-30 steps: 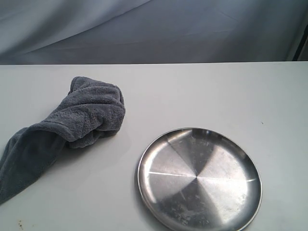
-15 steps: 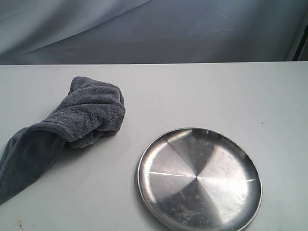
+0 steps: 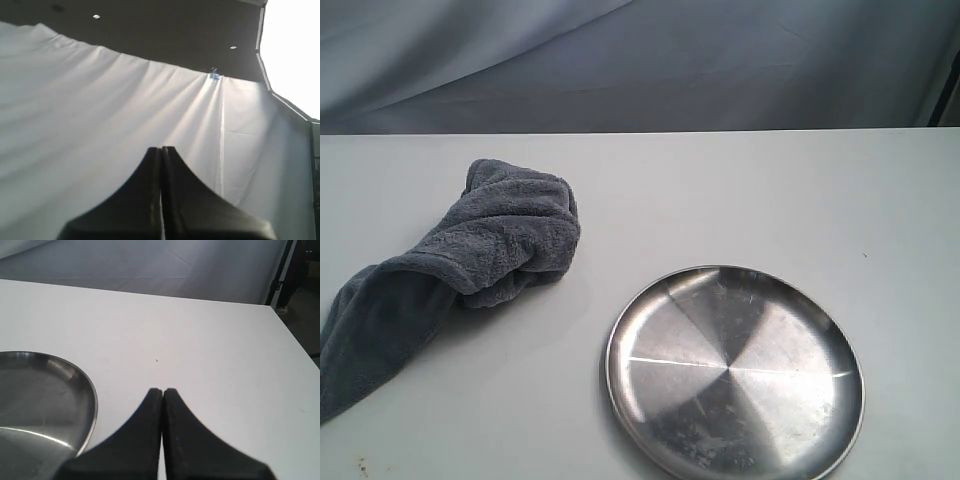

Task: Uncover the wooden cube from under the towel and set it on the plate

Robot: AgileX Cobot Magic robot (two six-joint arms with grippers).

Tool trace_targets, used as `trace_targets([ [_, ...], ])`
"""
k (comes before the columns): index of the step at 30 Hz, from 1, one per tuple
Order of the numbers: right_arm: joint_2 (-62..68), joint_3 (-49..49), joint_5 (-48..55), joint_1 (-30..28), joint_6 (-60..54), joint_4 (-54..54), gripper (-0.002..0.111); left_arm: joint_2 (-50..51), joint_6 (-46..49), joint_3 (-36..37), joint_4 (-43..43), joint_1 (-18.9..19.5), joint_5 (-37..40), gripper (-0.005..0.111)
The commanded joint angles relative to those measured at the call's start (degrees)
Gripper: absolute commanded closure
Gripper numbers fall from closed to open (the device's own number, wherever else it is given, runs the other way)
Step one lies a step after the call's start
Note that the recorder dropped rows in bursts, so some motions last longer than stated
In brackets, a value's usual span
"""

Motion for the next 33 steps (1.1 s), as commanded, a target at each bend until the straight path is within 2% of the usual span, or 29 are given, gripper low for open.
trace_targets([
  [1, -0.3, 0.2, -0.5, 0.1, -0.2, 0.3, 0.108, 13.8, 11.9, -8.0, 7.4, -0.3, -15.1, 0.107],
  [3, -0.3, 0.2, -0.5, 0.1, -0.2, 0.3, 0.108, 18.5, 11.0, -12.2, 13.2, -0.3, -12.9, 0.107],
  [6, -0.3, 0.2, -0.5, 0.1, -0.2, 0.3, 0.108, 24.0, 0.1, -17.4, 24.9, -0.3, -2.6, 0.107],
  [8, -0.3, 0.2, -0.5, 0.1, -0.2, 0.3, 0.108, 28.2, -4.4, -19.6, 32.1, -0.3, 1.3, 0.107],
  [11, -0.3, 0.2, -0.5, 0.1, -0.2, 0.3, 0.108, 32.9, -6.6, -20.6, 40.5, -0.3, 1.7, 0.107],
  [19, -0.3, 0.2, -0.5, 0.1, -0.2, 0.3, 0.108, 43.5, -15.2, -20.6, 42.6, -0.3, 1.4, 0.107],
  [27, -0.3, 0.2, -0.5, 0.1, -0.2, 0.3, 0.108, 47.8, -18.1, -20.6, 58.1, -0.3, 1.3, 0.107],
  [33, -0.3, 0.2, -0.5, 0.1, -0.2, 0.3, 0.108, 48.1, -18.6, -20.6, 58.1, -0.3, 1.1, 0.107],
])
